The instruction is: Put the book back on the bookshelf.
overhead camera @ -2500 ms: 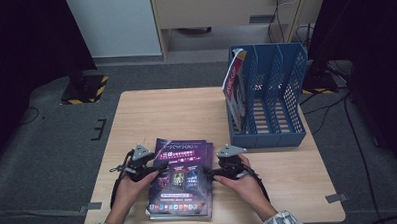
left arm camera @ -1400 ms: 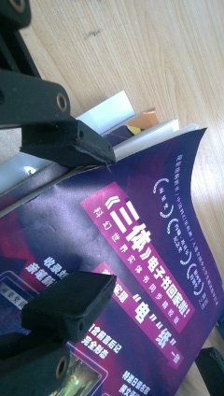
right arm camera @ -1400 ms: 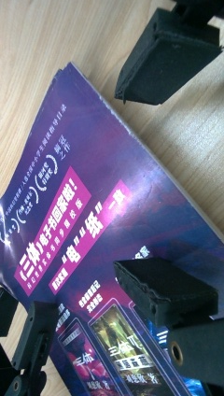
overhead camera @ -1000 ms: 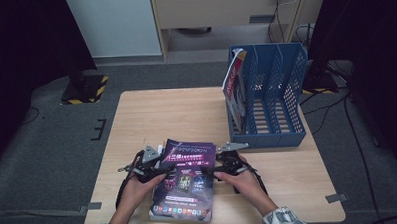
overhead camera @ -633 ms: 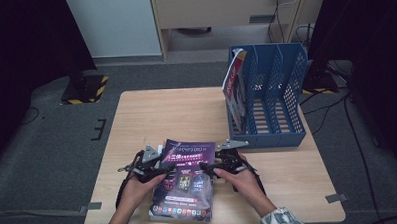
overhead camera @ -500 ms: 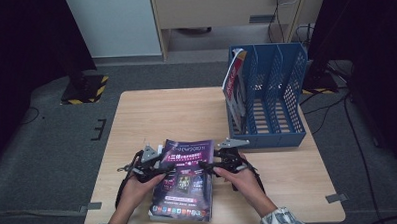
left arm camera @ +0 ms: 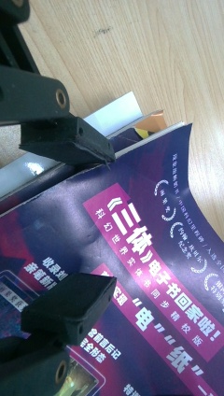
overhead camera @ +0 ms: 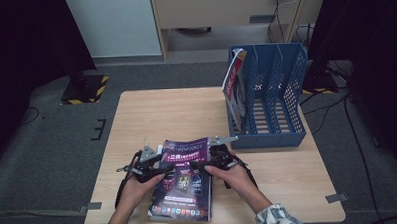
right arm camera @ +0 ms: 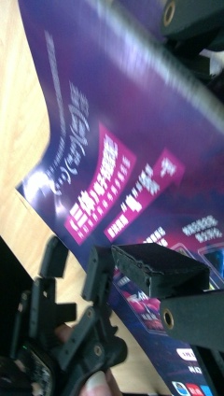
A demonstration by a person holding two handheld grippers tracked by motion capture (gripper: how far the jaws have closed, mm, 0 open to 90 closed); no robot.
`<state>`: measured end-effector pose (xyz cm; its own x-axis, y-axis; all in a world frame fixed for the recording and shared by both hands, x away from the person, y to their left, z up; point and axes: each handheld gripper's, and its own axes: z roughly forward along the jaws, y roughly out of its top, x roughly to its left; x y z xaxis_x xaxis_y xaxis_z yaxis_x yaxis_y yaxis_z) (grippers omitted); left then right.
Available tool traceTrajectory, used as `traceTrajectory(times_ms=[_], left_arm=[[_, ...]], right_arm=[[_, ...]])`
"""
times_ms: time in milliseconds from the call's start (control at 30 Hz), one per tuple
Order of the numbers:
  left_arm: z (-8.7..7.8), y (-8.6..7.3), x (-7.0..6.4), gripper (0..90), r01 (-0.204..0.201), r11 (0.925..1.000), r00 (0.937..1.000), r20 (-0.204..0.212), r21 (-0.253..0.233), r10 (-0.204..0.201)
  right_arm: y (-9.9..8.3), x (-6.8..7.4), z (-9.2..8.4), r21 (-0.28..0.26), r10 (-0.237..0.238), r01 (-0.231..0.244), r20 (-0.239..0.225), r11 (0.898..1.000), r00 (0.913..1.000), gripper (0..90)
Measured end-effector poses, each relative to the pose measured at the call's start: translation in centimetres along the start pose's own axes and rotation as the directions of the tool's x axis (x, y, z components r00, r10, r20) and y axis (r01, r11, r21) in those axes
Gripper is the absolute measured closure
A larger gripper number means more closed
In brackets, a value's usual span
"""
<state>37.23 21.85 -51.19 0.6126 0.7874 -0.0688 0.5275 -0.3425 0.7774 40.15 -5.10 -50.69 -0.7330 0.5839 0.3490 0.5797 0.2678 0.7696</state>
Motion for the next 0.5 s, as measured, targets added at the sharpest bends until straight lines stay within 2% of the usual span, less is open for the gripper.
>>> traceTrajectory(times_ms=[67, 267, 500], left_arm=[[0.0, 0.0, 0.01, 33.9, 0.0, 1.0, 1.0, 0.0, 0.001, 0.0], [0.01, 0.02, 0.03, 33.7, -0.001, 1.0, 1.0, -0.001, 0.001, 0.001], [0.02, 0.03, 0.01, 33.6, -0.001, 1.0, 1.0, -0.001, 0.002, 0.001]], right_arm=[[-0.11, 0.22, 0.22, 0.009, -0.018, 0.018, 0.005, 1.0, 0.9998, 27.4], [-0.08, 0.04, 0.11, 0.005, -0.011, 0.011, 0.003, 1.0, 0.9999, 31.6], [-0.05, 0.12, 0.25, 0.003, -0.01, 0.01, 0.007, 1.0, 0.9999, 30.5]])
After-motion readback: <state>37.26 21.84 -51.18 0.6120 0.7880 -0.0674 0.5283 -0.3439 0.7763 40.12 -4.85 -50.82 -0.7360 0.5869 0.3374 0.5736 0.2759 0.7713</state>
